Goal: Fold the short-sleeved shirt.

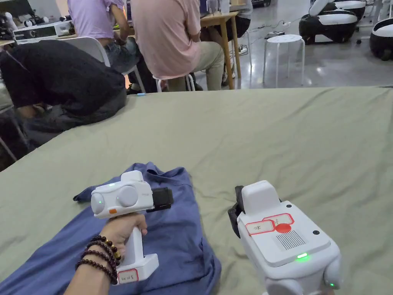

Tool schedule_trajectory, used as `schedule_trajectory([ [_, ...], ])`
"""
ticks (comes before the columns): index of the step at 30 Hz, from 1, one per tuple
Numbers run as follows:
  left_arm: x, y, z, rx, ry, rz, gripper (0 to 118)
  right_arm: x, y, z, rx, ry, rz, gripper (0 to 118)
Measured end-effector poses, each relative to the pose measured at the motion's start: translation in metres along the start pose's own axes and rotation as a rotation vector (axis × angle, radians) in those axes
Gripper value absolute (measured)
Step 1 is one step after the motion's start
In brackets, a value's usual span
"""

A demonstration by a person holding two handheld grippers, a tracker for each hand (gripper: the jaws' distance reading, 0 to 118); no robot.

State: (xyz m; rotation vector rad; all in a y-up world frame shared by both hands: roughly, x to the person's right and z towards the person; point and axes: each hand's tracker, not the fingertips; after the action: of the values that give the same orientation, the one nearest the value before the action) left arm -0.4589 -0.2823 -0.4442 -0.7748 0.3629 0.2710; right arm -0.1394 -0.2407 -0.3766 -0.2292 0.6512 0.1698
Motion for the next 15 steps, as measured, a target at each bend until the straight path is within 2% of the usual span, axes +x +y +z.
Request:
schedule_trajectory([
  [4, 0.005, -0.014, -0.034, -0.093, 0.010, -0.054, 113, 0.006, -0.009, -0.005, -0.025, -0.007, -0.007, 0],
  [7, 0.008, -0.006, -0.028, -0.078, 0.037, -0.050, 104, 0.011, -0.017, -0.006, -0.041, -0.015, 0.009, 0],
  [9, 0.005, -0.001, -0.015, -0.010, 0.068, -0.021, 51, 0.015, -0.019, -0.002, -0.042, -0.020, 0.005, 0],
  [10, 0.003, 0.005, -0.012, -0.010, 0.121, -0.015, 18, 0.017, -0.020, -0.001, -0.045, -0.020, -0.001, 0],
  [11, -0.003, 0.006, -0.012, -0.018, 0.156, -0.006, 11, 0.019, -0.021, 0.001, -0.048, -0.017, -0.009, 0],
  [13, -0.012, 0.010, -0.012, -0.040, 0.050, 0.064, 11, 0.025, -0.021, 0.007, -0.049, -0.015, -0.018, 0],
  [15, 0.001, 0.006, 0.012, -0.001, 0.071, 0.030, 11, 0.033, -0.021, 0.016, -0.040, -0.029, -0.024, 0],
])
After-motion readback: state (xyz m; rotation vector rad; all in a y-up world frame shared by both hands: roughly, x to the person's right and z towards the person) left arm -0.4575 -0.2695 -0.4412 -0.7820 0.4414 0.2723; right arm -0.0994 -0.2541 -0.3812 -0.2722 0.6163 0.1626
